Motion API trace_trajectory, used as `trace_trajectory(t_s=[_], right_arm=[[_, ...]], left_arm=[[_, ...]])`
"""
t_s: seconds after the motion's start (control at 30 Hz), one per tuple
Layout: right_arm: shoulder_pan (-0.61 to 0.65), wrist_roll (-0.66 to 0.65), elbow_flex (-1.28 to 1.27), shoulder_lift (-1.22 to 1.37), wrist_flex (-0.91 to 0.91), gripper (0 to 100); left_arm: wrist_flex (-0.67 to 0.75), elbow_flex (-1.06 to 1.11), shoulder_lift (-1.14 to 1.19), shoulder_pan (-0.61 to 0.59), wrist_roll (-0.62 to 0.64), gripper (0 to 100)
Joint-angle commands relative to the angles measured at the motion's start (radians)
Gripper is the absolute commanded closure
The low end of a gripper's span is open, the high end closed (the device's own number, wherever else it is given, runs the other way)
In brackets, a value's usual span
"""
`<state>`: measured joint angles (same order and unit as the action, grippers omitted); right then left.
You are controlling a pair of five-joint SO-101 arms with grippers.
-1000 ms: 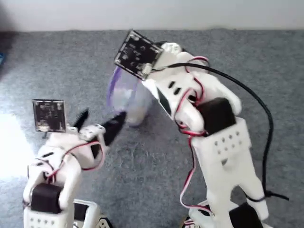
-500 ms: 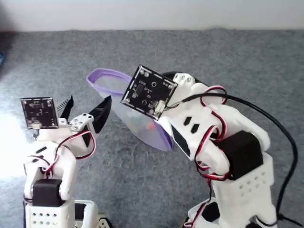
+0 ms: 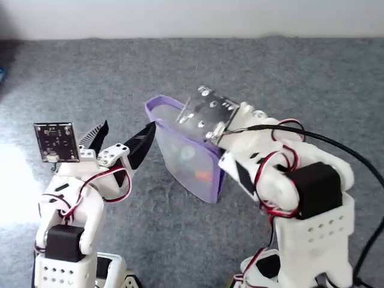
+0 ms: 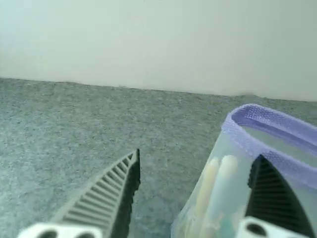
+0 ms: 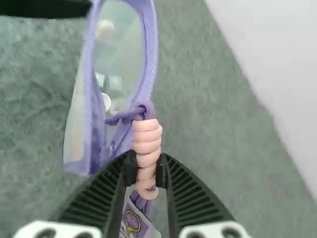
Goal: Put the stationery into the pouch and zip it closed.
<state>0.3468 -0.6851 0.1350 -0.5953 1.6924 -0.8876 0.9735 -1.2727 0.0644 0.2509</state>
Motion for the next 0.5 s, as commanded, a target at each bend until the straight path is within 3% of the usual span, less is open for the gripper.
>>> trace_trajectory(t_s=[0.0, 0.23, 0.47], right_arm=[[-0.074, 0.091, -0.031, -0.021, 0.027, 99.1], [-0.162, 0.209, -0.118, -0.022, 0.097, 99.1], [-0.176, 0.227, -0.351, -0.165, 0.093, 99.1]], left_arm=[[0.029, -0.013, 0.058, 0.021, 0.052, 66], [0.046, -0.012, 0.130, 0.101, 0.087, 66], [0.115, -0.012, 0.212, 0.216, 0.086, 66]])
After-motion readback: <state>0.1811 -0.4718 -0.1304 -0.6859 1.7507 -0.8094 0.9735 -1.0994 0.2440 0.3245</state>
